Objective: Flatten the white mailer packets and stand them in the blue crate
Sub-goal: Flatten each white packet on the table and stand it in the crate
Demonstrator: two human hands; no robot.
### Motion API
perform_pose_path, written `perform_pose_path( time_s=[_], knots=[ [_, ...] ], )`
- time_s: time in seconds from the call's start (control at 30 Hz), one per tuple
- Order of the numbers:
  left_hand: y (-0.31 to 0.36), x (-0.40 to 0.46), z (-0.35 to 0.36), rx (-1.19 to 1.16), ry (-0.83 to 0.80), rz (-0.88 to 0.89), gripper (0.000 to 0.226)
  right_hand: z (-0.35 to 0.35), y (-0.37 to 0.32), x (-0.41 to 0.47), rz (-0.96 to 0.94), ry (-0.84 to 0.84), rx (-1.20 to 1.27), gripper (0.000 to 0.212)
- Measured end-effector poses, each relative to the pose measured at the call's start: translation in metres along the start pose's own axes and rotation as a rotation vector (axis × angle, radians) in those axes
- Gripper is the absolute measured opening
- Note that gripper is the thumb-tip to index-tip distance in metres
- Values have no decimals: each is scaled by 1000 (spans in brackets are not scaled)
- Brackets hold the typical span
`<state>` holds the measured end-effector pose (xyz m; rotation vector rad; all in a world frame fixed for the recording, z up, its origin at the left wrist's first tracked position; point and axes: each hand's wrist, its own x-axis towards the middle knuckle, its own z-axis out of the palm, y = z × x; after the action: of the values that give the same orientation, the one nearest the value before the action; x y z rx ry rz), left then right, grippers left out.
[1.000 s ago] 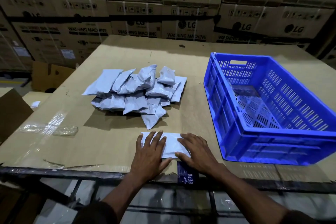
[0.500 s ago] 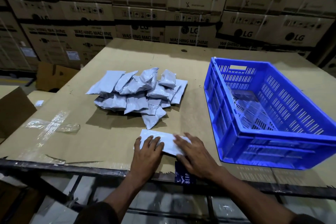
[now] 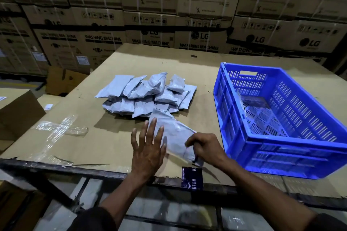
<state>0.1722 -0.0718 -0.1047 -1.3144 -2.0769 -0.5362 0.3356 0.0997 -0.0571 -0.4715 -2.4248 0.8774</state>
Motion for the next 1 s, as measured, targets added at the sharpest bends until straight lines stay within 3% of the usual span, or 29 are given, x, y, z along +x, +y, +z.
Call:
perform_pose_path(
  time_s=[0.1, 0.2, 0.27, 0.37, 0.43, 0.5, 0.6, 0.67, 1.0],
  knots=[
    [-1, 0, -2, -66, -17, 48, 52, -12, -2, 16, 280, -205, 333, 41],
    [-2, -2, 5, -72, -177, 105, 47, -16, 3, 25, 373, -396, 367, 30],
    [-4, -9, 14, -55, -334, 117, 49, -13, 6, 30, 368, -401, 172, 35],
    [-4, -23, 22, -44, -539, 75, 55, 2, 7, 26, 226, -235, -423, 36],
    [0, -28, 22, -33, -614, 60, 56, 20, 7, 15, 100, -144, -488, 30],
    [3, -27, 20, -34, -620, 50, 54, 39, 8, 5, 19, -200, -481, 36],
    [4, -19, 18, -51, -595, 26, 50, 60, 16, -9, 46, -415, -560, 68],
    [4, -12, 22, -53, -599, 23, 51, 66, 23, -15, 48, -483, -603, 77],
    [3, -15, 44, -55, -652, -21, 56, 70, 32, -20, 8, -425, -622, 67]
  ],
)
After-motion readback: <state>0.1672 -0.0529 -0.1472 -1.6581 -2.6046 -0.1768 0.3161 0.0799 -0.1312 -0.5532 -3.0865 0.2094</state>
